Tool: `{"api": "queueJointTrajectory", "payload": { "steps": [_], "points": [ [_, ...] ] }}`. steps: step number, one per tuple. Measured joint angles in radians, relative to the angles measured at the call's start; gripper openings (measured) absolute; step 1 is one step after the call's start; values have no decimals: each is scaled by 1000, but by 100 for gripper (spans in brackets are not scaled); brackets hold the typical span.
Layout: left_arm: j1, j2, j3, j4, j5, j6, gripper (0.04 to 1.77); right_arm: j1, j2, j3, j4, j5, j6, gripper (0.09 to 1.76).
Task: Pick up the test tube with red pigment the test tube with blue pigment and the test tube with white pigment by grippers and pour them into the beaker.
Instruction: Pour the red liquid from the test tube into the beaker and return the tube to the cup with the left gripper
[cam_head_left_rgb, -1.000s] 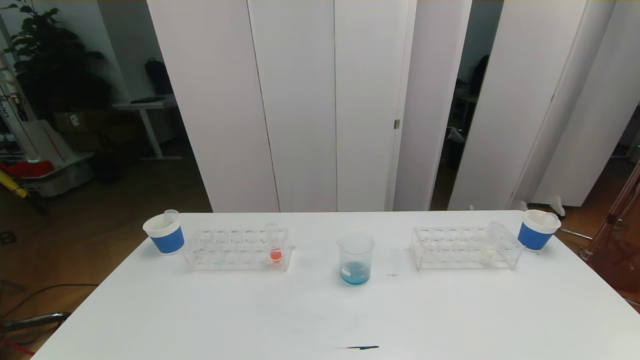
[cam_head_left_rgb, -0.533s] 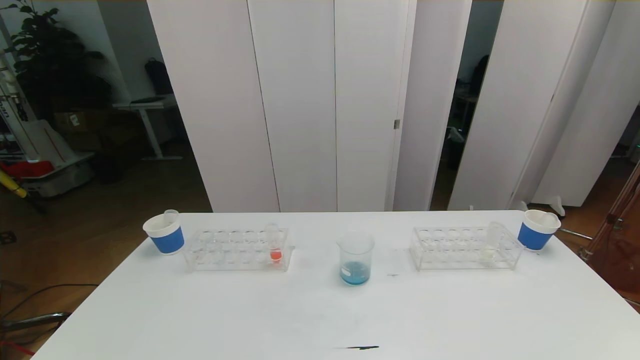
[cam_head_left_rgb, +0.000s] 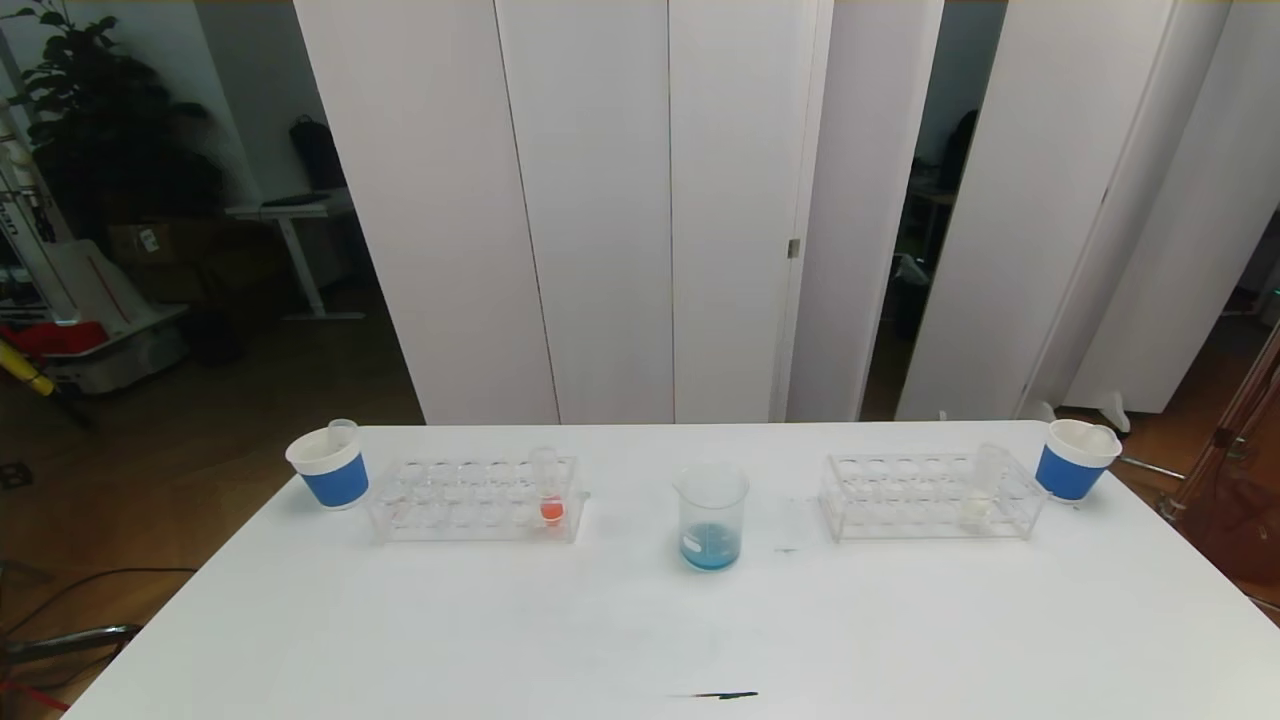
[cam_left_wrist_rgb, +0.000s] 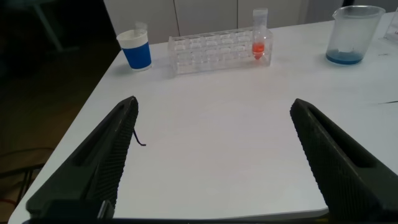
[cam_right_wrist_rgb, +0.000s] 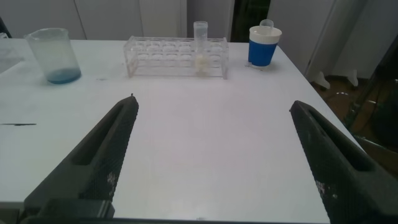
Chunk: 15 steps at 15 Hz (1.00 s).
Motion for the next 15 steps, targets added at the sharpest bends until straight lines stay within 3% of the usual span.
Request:
{"api": "queueJointTrajectory", "payload": {
  "steps": [6, 10, 15],
  "points": [
    [0, 0, -38, 1, 10, -16, 175, 0, 0, 0, 0, 0, 0, 175],
    [0, 55, -194, 14, -1, -16, 175, 0, 0, 0, 0, 0, 0, 175],
    [-4, 331, -440, -20, -17, -93, 175, 0, 0, 0, 0, 0, 0, 175]
  ]
}}
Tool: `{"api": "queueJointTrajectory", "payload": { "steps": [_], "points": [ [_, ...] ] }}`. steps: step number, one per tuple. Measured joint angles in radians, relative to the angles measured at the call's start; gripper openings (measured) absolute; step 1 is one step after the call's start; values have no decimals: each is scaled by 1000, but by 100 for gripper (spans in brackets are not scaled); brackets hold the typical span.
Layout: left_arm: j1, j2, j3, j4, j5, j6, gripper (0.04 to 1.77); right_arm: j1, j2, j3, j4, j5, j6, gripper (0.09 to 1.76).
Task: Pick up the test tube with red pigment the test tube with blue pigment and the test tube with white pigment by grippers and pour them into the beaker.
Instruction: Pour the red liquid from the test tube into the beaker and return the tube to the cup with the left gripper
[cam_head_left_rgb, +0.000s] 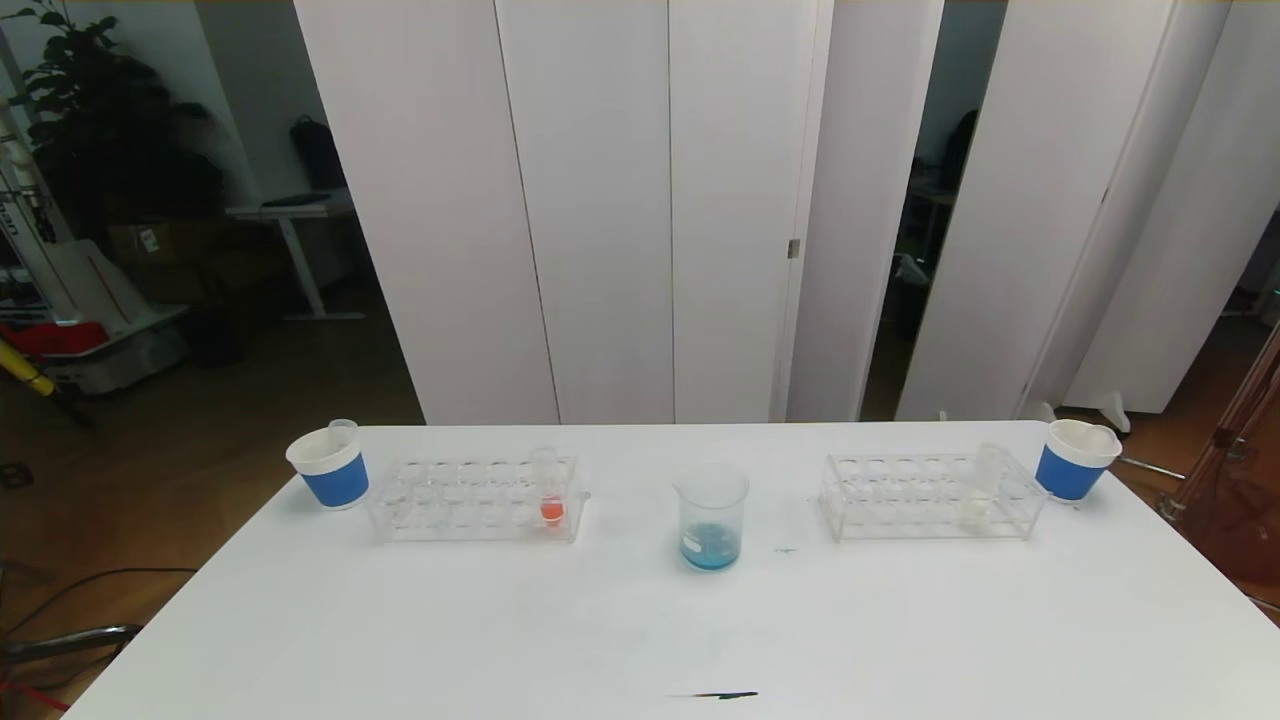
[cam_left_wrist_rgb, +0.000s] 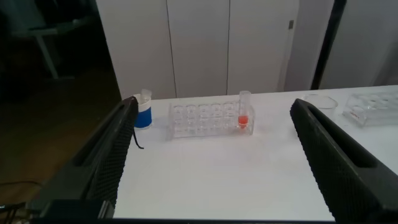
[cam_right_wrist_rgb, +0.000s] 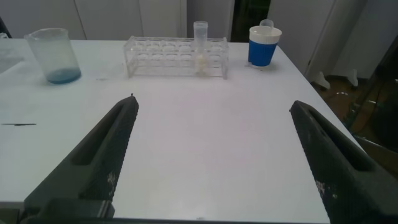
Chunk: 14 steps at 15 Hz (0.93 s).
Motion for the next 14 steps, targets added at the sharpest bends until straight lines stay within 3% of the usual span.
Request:
{"api": "queueJointTrajectory", "payload": {
  "steps": [3, 5, 9, 14],
  "points": [
    [-14, 220, -107, -96, -7, -51, 175, 0, 0, 0, 0, 0, 0, 175],
    [-68, 354, -129, -174, -4, -63, 175, 0, 0, 0, 0, 0, 0, 175],
    [-166, 601, -132, -300, 26, -99, 175, 0, 0, 0, 0, 0, 0, 175],
    [-266, 912, -106, -547, 124, -111, 175, 0, 0, 0, 0, 0, 0, 175]
  ]
}}
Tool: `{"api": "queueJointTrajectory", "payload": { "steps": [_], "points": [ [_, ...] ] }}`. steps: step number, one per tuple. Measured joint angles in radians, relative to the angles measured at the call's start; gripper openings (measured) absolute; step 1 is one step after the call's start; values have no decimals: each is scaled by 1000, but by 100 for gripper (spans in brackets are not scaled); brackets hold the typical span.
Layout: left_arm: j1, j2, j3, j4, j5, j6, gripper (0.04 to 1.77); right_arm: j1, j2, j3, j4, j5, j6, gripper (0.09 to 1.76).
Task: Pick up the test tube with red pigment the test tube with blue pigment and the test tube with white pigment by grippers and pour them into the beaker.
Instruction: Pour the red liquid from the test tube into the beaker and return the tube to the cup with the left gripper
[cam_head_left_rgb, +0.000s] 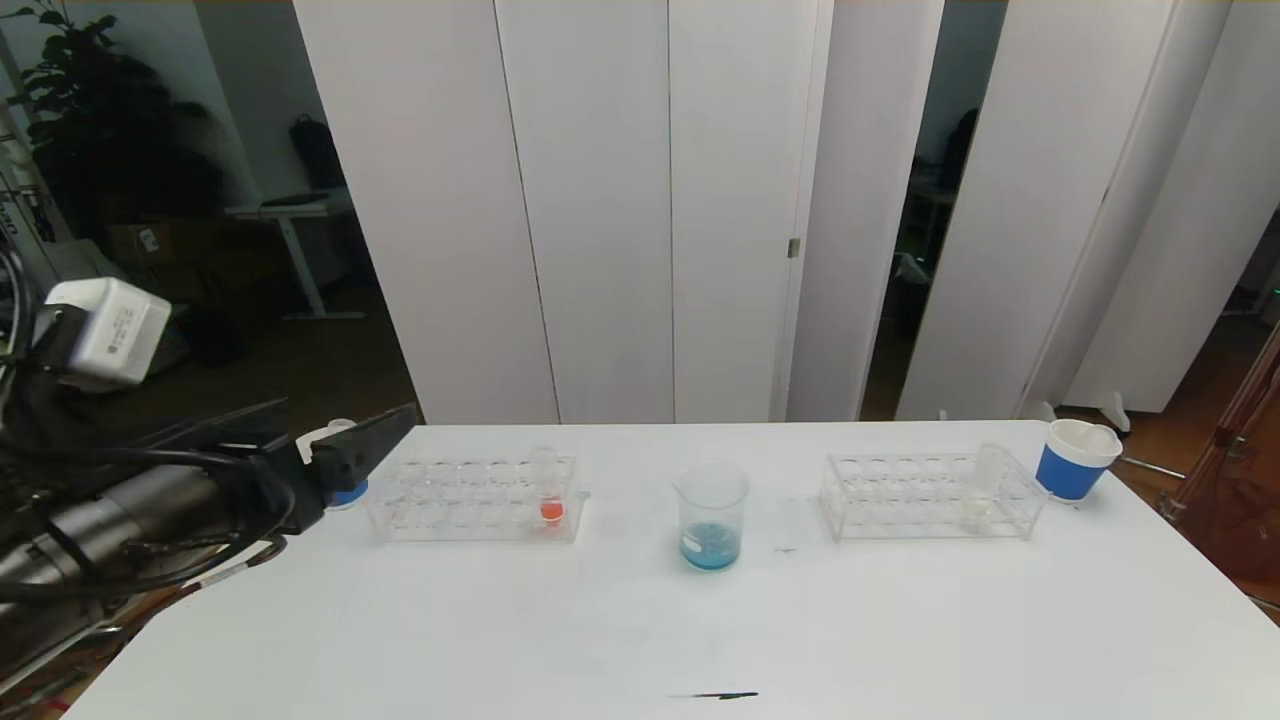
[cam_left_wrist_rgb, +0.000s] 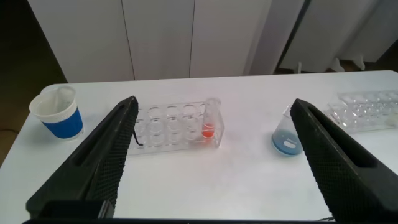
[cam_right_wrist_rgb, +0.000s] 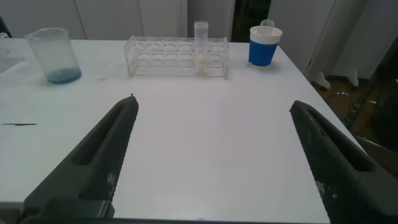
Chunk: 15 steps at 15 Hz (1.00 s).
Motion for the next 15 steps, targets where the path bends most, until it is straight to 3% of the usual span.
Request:
{"api": "queueJointTrajectory", "payload": {
  "steps": [7, 15],
  "points": [
    [-118, 391, 107, -450, 179, -2, 175, 0, 0, 0, 0, 0, 0, 175],
    [-140, 645, 123, -667, 251, -16, 175, 0, 0, 0, 0, 0, 0, 175]
  ]
}}
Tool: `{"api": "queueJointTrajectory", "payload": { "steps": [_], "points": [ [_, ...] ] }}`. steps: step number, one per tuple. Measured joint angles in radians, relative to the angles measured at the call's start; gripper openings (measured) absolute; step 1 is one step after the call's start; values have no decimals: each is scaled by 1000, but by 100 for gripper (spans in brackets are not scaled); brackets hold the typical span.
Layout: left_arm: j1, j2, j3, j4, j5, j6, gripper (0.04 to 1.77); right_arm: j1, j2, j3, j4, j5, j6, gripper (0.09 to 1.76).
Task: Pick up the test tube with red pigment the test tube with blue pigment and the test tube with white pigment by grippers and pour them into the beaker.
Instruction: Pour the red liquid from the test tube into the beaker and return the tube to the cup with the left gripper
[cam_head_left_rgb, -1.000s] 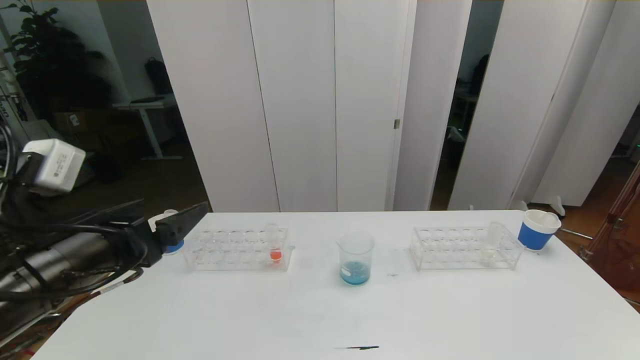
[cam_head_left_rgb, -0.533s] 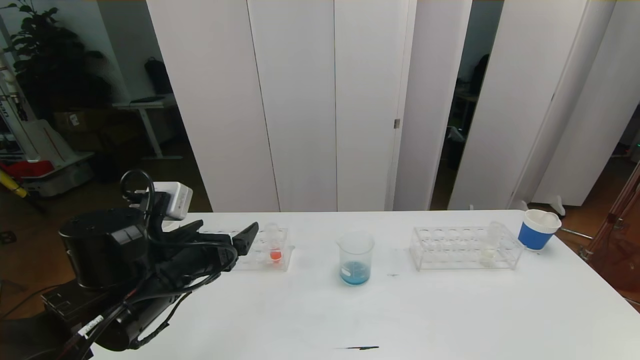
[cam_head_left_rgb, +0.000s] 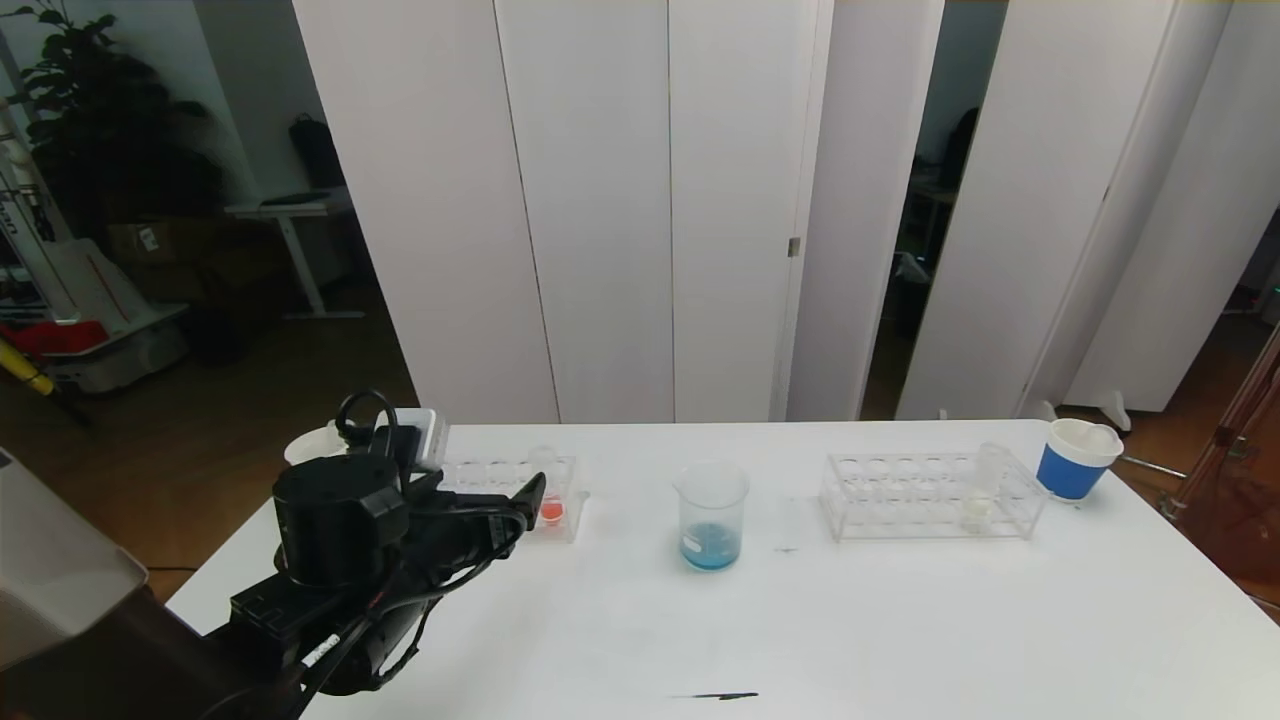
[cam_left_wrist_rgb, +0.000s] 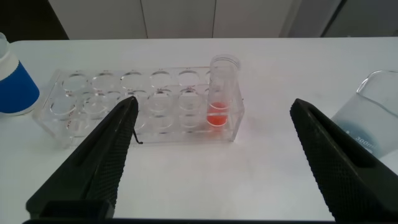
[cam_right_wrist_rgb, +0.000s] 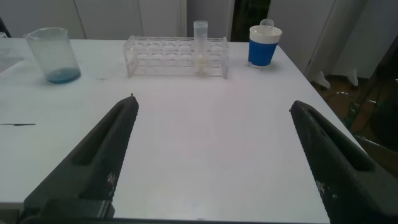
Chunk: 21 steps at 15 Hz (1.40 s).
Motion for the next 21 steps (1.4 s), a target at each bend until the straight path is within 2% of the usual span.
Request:
{"api": "queueJointTrajectory", "payload": {
  "steps": [9, 12, 16, 21],
  "points": [
    [9, 232, -126, -121, 18, 12, 175, 0, 0, 0, 0, 0, 0, 175],
    [20, 289, -180, -124, 27, 11, 175, 0, 0, 0, 0, 0, 0, 175],
    [27, 356, -253, -126, 67, 9, 175, 0, 0, 0, 0, 0, 0, 175],
    [40, 417, -316, -127, 74, 7, 175, 0, 0, 0, 0, 0, 0, 175]
  ]
}}
